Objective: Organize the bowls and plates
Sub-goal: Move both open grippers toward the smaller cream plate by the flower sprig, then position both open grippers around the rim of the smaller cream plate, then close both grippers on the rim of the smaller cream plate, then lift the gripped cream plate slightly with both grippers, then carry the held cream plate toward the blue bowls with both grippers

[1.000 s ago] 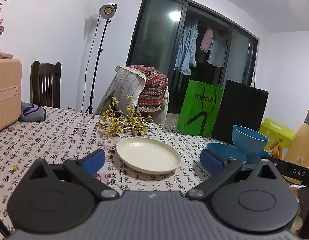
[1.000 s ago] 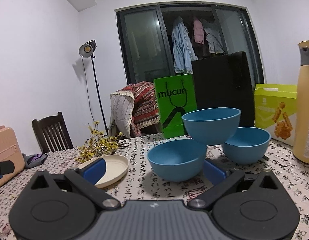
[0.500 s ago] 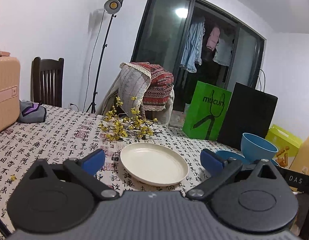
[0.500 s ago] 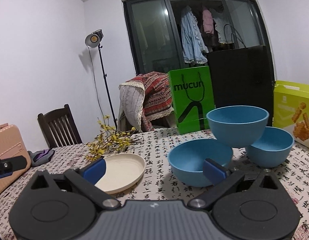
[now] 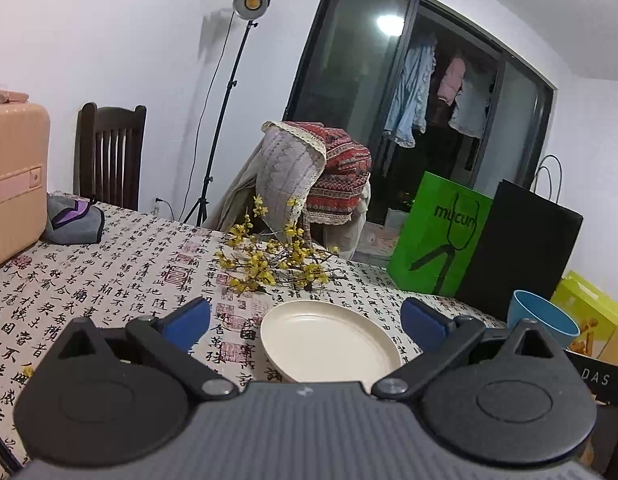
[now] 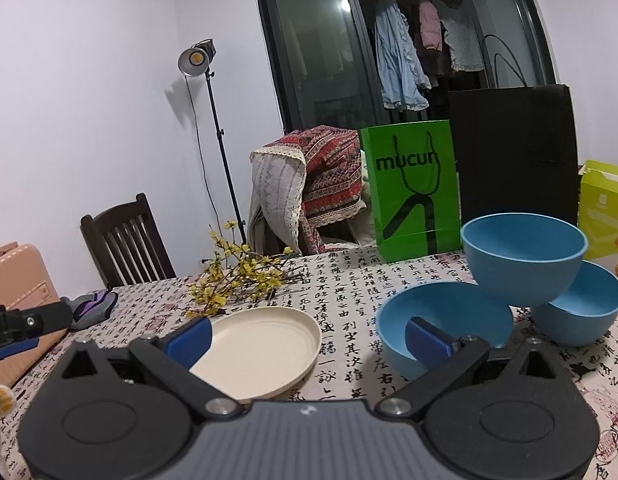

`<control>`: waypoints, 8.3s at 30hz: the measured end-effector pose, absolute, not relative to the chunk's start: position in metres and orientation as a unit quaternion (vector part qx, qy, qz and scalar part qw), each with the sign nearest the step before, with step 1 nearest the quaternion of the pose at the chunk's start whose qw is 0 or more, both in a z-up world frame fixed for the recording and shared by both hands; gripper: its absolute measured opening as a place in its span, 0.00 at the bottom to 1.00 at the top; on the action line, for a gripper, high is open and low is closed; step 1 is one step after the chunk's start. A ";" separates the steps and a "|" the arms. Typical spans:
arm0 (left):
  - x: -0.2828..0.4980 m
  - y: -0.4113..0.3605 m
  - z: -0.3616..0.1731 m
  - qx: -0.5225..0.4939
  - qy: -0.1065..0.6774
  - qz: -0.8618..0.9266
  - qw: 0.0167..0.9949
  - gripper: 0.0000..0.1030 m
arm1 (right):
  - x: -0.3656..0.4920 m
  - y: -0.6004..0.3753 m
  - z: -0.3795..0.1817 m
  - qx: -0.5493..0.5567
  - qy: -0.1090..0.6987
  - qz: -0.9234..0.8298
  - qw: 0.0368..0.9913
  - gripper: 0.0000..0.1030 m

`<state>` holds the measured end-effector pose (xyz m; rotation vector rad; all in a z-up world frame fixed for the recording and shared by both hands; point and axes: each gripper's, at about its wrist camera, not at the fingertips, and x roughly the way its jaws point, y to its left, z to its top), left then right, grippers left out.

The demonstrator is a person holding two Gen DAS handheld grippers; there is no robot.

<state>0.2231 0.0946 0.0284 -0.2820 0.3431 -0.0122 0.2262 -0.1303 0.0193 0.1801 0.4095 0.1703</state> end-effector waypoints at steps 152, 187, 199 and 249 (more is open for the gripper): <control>0.410 0.098 -0.090 -0.160 0.323 0.066 0.930 0.22 | 0.428 -0.070 -0.080 0.044 0.422 0.087 0.902 0.15; 0.391 0.090 -0.064 -0.149 0.281 0.054 0.946 0.22 | 0.400 -0.076 -0.056 0.029 0.357 0.091 0.929 0.14; 0.380 0.079 -0.054 -0.133 0.264 0.053 0.954 0.22 | 0.385 -0.086 -0.048 0.039 0.338 0.092 0.936 0.14; 0.282 0.067 -0.002 -0.106 0.240 0.033 0.964 0.22 | 0.291 -0.095 -0.005 0.047 0.286 0.096 0.952 0.13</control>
